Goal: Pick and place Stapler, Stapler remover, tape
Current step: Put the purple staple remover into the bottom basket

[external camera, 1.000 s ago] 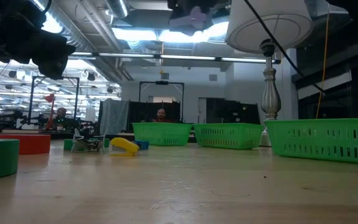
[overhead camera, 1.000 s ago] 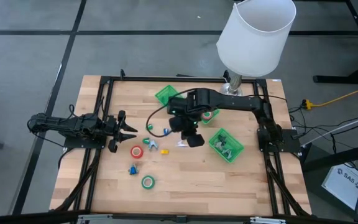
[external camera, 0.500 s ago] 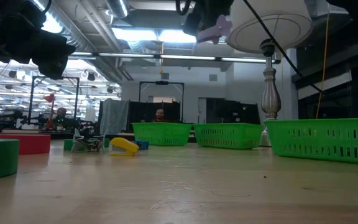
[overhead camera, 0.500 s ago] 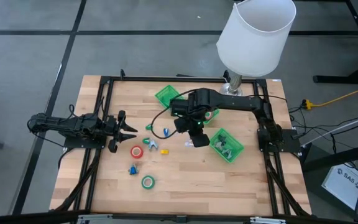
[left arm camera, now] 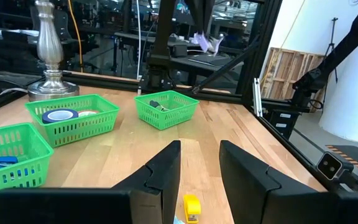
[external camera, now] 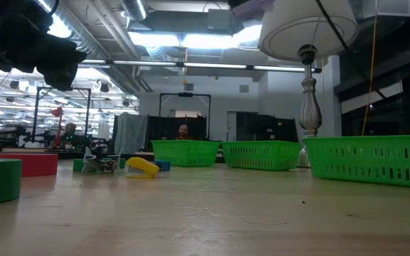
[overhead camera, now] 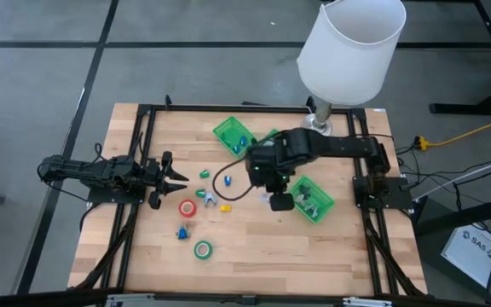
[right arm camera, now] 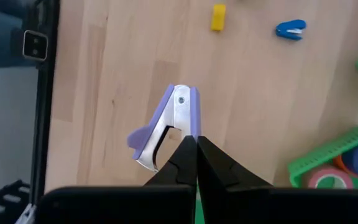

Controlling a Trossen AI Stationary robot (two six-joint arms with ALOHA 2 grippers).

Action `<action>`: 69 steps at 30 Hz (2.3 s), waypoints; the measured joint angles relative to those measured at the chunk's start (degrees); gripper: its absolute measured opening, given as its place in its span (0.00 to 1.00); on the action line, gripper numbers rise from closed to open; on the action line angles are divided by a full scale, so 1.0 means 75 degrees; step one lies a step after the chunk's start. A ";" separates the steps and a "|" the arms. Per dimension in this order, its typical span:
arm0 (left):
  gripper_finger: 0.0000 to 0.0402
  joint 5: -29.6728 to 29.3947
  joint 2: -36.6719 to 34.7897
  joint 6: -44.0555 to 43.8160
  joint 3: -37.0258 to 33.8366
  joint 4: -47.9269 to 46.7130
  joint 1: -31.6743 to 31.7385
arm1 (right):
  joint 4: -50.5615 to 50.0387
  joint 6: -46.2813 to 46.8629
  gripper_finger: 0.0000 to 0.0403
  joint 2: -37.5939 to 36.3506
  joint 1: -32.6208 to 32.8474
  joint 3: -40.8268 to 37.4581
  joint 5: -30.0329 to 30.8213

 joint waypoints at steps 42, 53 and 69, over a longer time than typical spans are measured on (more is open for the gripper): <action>0.27 -0.0003 0.0000 -0.0001 -0.0001 -0.0001 -0.0001 | 0.2263 0.4361 0.01 -0.4381 0.1995 -0.6653 0.3670; 0.27 -0.0003 0.0000 -0.0002 -0.0002 -0.0002 0.0000 | 0.4411 0.5313 0.03 -0.5769 0.1993 -1.0451 0.2577; 0.27 -0.0003 0.0000 0.0000 -0.0001 -0.0002 -0.0003 | 0.4500 0.5163 0.04 -0.5768 0.1851 -1.1355 0.2026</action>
